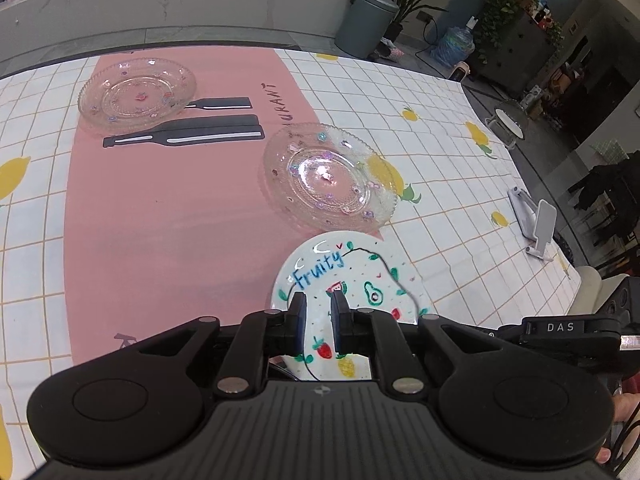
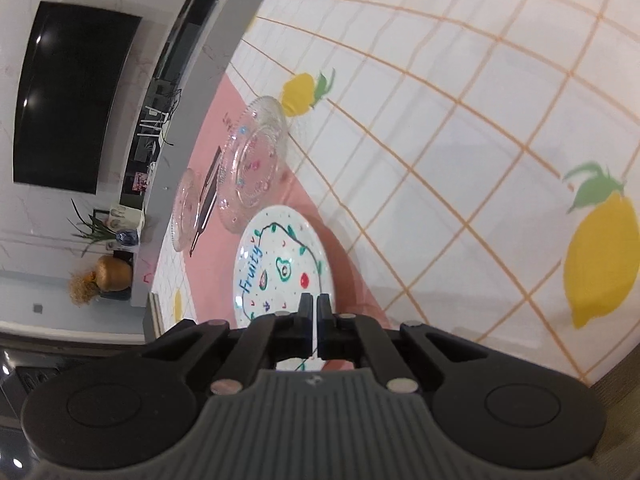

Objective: Organize plates and bowls
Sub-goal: 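Carry the Fruity plate with both grippers toward the clear glass plate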

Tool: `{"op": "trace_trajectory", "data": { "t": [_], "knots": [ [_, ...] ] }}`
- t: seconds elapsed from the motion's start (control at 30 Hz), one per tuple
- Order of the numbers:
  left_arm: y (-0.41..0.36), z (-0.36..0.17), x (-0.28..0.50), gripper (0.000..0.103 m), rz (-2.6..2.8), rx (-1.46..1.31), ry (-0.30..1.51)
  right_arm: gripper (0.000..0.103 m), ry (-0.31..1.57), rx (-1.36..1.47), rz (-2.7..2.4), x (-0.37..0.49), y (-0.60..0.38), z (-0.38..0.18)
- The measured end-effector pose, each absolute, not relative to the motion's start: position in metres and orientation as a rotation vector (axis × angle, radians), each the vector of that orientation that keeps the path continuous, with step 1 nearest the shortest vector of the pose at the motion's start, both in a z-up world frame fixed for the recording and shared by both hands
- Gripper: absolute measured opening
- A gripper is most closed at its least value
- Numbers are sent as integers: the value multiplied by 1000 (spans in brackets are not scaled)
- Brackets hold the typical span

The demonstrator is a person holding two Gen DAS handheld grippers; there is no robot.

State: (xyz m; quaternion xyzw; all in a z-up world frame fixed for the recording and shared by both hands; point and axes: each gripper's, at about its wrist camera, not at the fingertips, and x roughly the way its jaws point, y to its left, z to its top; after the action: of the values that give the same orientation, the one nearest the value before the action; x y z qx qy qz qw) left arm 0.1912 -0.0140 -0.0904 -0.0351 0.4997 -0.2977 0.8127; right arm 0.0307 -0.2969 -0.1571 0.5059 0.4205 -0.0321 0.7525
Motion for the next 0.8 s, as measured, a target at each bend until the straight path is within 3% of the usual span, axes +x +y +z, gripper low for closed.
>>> {"op": "trace_trajectory", "data": {
  "t": [0.17, 0.23, 0.33, 0.37, 0.43, 0.47, 0.5, 0.53, 0.63, 0.8],
  "knots": [
    [-10, -82, 190, 18, -618, -86, 1035, 0, 925, 974, -84, 37, -297, -150],
    [-7, -76, 188, 28, -608, -82, 995, 1, 917, 877, -93, 44, -295, -145],
    [-8, -66, 184, 34, -587, -25, 947, 4, 885, 769, -88, 54, -293, -141],
    [-6, -64, 184, 35, -577, -17, 931, 6, 882, 765, -65, 58, -293, -142],
    [1, -59, 183, 43, -567, -31, 900, 18, 908, 765, -20, 68, -296, -148],
    [5, -57, 184, 47, -569, -42, 886, 31, 944, 755, -17, 73, -296, -150],
    [10, -55, 185, 54, -571, -47, 870, 34, 978, 743, -28, 79, -297, -152],
    [16, -54, 186, 57, -568, -50, 856, 32, 994, 734, -30, 83, -299, -153],
    [31, -53, 197, 64, -530, -51, 843, 39, 1011, 707, 17, 97, -301, -153],
    [12, -58, 255, 65, -704, 141, 1018, 39, 1009, 725, 106, 108, -299, -158]
  ]
}}
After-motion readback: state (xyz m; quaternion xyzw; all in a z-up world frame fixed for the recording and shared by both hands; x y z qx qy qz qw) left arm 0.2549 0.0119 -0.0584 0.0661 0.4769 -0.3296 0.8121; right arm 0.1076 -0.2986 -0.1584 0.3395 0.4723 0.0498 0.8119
